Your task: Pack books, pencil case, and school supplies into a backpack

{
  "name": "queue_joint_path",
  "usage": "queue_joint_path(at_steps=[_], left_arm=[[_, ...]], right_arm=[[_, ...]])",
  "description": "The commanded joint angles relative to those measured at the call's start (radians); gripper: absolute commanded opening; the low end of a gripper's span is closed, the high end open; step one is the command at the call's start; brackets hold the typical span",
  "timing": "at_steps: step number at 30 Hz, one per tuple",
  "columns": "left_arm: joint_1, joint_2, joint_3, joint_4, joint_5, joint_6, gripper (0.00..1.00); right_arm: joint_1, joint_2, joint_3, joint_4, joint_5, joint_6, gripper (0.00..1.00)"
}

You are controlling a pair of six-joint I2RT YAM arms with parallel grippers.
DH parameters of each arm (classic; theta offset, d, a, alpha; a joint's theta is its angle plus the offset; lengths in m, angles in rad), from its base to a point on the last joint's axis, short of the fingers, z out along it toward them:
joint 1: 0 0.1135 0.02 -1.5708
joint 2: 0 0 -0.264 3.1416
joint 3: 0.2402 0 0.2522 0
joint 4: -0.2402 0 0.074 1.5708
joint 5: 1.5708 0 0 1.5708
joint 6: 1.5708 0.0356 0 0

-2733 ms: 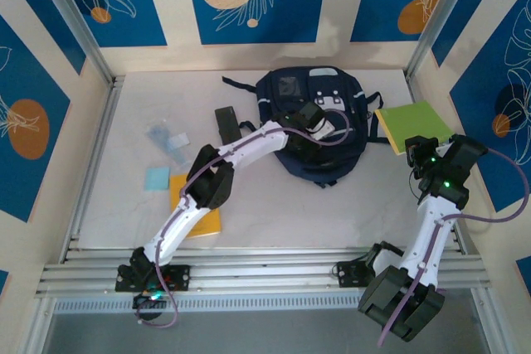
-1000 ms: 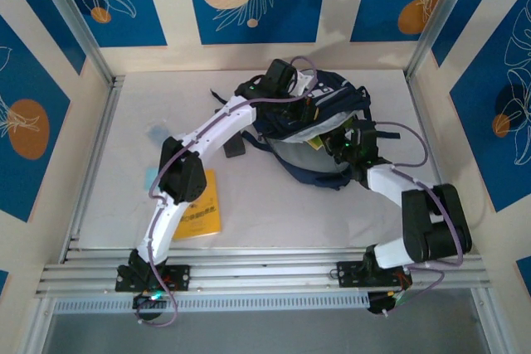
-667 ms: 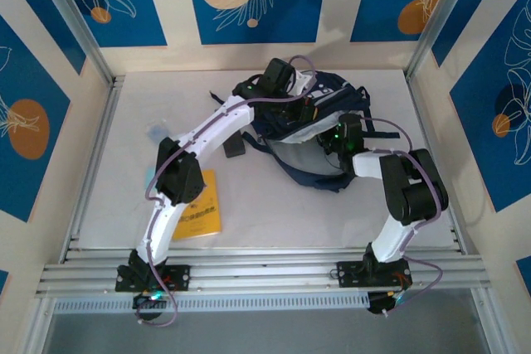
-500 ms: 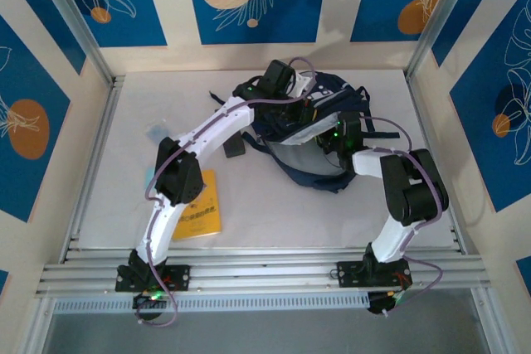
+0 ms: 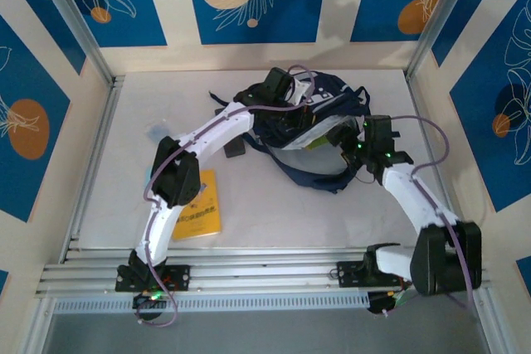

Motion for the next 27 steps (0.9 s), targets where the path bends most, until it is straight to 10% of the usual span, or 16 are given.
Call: queue_joint_path(at_steps=[1,3,10,27], left_arm=[[-0.002,-0.062,-0.058,0.062,-0.027,-0.022,0.00],[-0.005,-0.082,-0.102,0.071,-0.036,-0.033,0.00],[-0.003,-0.319,-0.430,0.144,-0.108,-0.091,0.65],[0.126,-1.041,-1.325,-0.070,-0.594,-0.298,0.88]], right_arm=[[0.005,-0.127,0.031,-0.246,-0.037,-0.145,0.74],[0.011,-0.178,0.033,-0.286,-0.066,-0.172,0.74],[0.129,-0.258,-0.030,-0.234,-0.112,-0.145,0.73],[0.566,0.077,-0.061,0.160,0.119,-0.072,0.74]])
